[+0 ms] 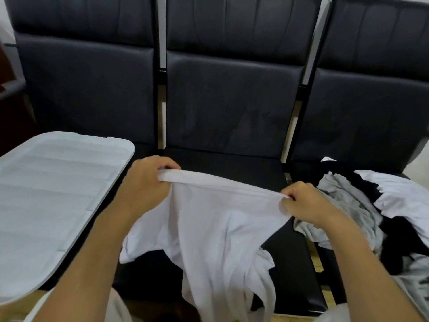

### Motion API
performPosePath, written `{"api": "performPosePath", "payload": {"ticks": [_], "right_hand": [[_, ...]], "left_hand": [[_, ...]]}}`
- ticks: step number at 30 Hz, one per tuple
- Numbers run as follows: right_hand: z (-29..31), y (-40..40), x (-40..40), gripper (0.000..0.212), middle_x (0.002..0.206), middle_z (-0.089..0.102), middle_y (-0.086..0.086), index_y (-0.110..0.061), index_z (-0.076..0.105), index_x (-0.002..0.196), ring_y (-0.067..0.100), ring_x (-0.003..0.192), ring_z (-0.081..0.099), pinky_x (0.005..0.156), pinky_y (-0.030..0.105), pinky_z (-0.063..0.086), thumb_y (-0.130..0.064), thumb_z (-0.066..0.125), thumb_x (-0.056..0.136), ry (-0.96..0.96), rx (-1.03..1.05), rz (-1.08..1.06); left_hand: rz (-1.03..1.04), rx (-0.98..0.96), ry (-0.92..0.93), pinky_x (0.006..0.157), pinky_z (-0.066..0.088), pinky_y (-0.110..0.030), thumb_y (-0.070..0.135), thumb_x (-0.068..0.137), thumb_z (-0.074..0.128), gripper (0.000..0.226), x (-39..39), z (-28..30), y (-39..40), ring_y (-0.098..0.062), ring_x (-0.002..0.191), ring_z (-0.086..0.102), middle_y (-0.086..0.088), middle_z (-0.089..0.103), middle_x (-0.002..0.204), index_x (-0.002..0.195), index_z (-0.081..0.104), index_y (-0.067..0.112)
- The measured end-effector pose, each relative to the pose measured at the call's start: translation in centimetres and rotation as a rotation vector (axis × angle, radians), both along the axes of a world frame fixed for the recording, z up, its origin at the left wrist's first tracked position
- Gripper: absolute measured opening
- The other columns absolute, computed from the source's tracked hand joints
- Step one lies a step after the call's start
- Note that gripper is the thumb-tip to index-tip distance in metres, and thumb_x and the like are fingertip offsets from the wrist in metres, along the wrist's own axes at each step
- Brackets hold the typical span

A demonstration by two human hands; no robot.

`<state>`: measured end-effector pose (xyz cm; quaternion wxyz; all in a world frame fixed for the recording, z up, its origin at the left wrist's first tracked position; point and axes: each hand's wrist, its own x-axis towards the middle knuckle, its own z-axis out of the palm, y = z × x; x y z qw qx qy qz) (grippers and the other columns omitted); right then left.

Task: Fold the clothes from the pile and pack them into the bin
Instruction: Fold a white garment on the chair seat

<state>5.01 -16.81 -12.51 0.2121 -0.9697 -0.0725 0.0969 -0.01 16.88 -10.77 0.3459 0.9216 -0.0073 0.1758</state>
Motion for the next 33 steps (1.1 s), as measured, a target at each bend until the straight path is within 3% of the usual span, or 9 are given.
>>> {"api": "performPosePath", "payload": {"ticks": [3,6,10,18,21,25,27,30,33], "right_hand": [[-0.5,-0.6,0.7,0.025,0.058,0.055,0.008,-0.006,0.056,0.057,0.027,0.059,0.055,0.053,0.034,0.042,-0.002,0.048,0.080,-0.179,-0.043,-0.087],[-0.8,-1.0,1.0,0.037,0.053,0.051,0.008,-0.018,0.046,0.051,0.028,0.054,0.051,0.051,0.033,0.038,0.001,0.045,0.083,-0.265,0.127,-0.168],[-0.7,-1.8,1.3,0.028,0.065,0.063,0.003,-0.011,0.070,0.080,0.024,0.060,0.060,0.057,0.032,0.049,0.000,0.047,0.092,-0.383,0.337,-0.300],[-0.4,-1.1,1.0,0.023,0.061,0.056,-0.004,-0.010,0.068,0.083,0.008,0.054,0.047,0.055,0.023,0.036,-0.023,0.056,0.099,-0.374,0.523,-0.326],[-0.6,-1.3,1.3,0.026,0.060,0.055,0.005,-0.003,0.067,0.086,0.010,0.048,0.046,0.051,0.024,0.038,-0.022,0.056,0.099,-0.254,0.477,-0.332],[-1.6,-2.2,1.3,0.023,0.062,0.054,0.008,-0.001,0.057,0.078,0.011,0.050,0.064,0.058,0.029,0.056,-0.013,0.057,0.098,0.125,0.331,-0.276],[-1.4,-2.2,1.9,0.020,0.074,0.055,0.009,-0.004,0.054,0.080,0.020,0.066,0.072,0.064,0.032,0.061,-0.012,0.058,0.098,0.252,0.337,-0.330],[1.0,-1.4,4.4,0.013,0.080,0.060,0.010,-0.007,0.056,0.085,0.027,0.078,0.066,0.064,0.033,0.049,-0.013,0.061,0.095,-0.175,0.190,-0.370],[7.0,-0.7,5.5,0.012,0.083,0.059,0.008,-0.010,0.059,0.092,0.012,0.072,0.061,0.065,0.019,0.048,-0.017,0.053,0.099,-0.812,0.540,-0.351]], "left_hand": [[0.081,0.115,0.021,0.070,0.046,-0.028,-0.008,0.078,0.061,0.038,0.1,-0.7,1.6,-0.013,0.078,0.056,0.008,0.057,0.083,0.104,0.071,0.019],[0.096,0.143,0.171,0.070,0.044,-0.025,-0.002,0.088,0.057,0.030,-0.2,-0.5,2.9,-0.015,0.080,0.059,0.003,0.064,0.087,0.102,0.070,0.022],[-0.038,0.023,0.423,0.071,0.048,-0.031,0.015,0.098,0.051,0.025,-1.6,-0.3,4.3,-0.021,0.080,0.067,-0.004,0.070,0.080,0.085,0.071,0.019],[0.414,0.027,0.110,0.058,0.034,-0.032,-0.004,0.092,0.033,0.029,-0.9,-0.6,4.4,-0.029,0.077,0.050,-0.009,0.056,0.080,0.092,0.058,0.010],[0.493,0.031,0.088,0.061,0.042,-0.035,-0.006,0.087,0.035,0.032,-1.1,-0.7,4.8,-0.035,0.079,0.054,-0.010,0.056,0.083,0.098,0.059,0.014],[0.463,0.348,0.727,0.085,0.044,-0.040,0.006,0.091,0.043,0.038,-1.6,-1.8,6.1,-0.037,0.104,0.054,-0.012,0.054,0.110,0.125,0.055,0.017],[0.499,0.404,0.833,0.085,0.041,-0.037,0.011,0.093,0.045,0.035,-1.4,-2.0,6.1,-0.033,0.106,0.053,-0.011,0.054,0.115,0.128,0.053,0.014],[0.546,0.126,0.381,0.077,0.041,-0.035,-0.004,0.089,0.049,0.034,0.2,0.6,5.5,-0.038,0.099,0.060,-0.023,0.063,0.113,0.119,0.062,0.003],[0.439,-0.085,-0.279,0.079,0.043,-0.027,-0.011,0.083,0.042,0.037,1.2,7.0,6.0,-0.029,0.092,0.063,-0.020,0.069,0.100,0.104,0.069,0.003]]}}
